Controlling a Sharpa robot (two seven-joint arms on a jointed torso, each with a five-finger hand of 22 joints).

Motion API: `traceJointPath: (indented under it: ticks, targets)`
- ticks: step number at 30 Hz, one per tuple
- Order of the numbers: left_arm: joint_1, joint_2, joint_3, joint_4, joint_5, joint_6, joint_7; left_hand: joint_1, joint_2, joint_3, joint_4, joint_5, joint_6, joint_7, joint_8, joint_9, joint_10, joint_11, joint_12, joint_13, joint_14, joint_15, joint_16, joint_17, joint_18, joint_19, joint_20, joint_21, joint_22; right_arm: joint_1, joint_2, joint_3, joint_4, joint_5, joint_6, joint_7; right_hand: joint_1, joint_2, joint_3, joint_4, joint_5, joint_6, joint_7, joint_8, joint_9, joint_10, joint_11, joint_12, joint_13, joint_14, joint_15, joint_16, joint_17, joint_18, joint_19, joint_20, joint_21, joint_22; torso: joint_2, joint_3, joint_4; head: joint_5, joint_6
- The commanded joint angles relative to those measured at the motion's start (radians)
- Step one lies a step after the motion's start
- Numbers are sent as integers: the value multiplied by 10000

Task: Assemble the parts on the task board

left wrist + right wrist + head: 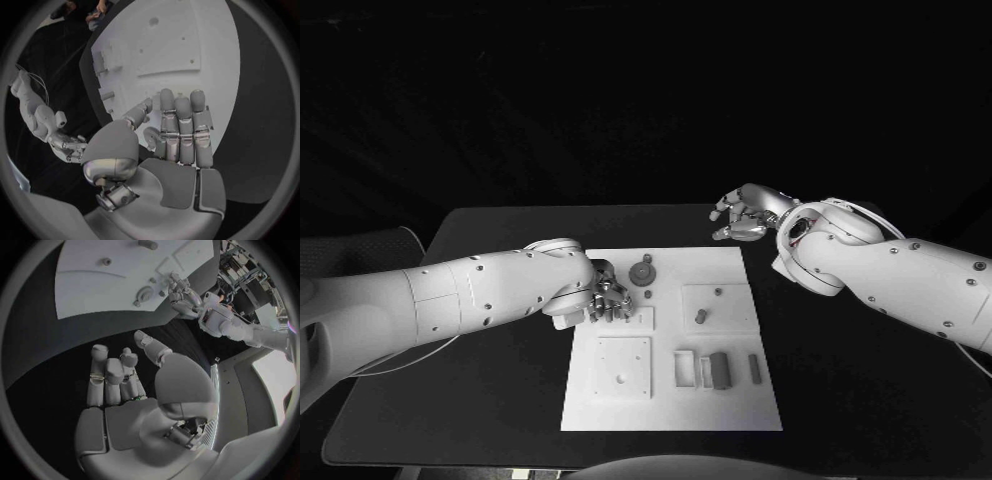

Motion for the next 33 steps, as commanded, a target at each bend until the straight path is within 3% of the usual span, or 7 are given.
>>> traceJointPath:
  ticks: [1,10,33]
  targets:
    - [0,26,8,3,335,169,80,196,112,8,-98,-129,638,-620,-73,19,-144,-35,3,-17,-93,13,68,-46,82,-45,-22,-33,46,-1,-3,8,15,-11,152,18,-17,52,-21,-8,13,522,423,-47,-5,-484,376,-60,-16,-80,11,-48,-12,161,-88,-2,-28,154,0,1,1,-2,-3]
    - [-1,27,9,2,341,362,85,398,155,9,-256,-479,657,-616,-125,22,-145,-30,-1,-53,-121,23,152,-172,81,-40,-13,-61,72,-2,-10,8,22,-16,177,8,-18,53,-21,-7,12,520,424,-50,-6,-485,376,-59,-19,-83,11,-50,-13,161,-91,0,-30,155,2,4,-2,-12,-13]
    - [1,29,10,-16,211,753,-204,478,180,13,-301,-512,678,-619,-138,29,-130,-34,8,-61,-119,19,193,-212,82,-25,-13,-61,87,-2,-3,8,30,-26,235,-1,-14,54,-21,-8,12,519,425,-55,-7,-490,378,-60,-28,-92,13,-54,-15,161,-100,5,-36,155,1,5,2,-11,-48]
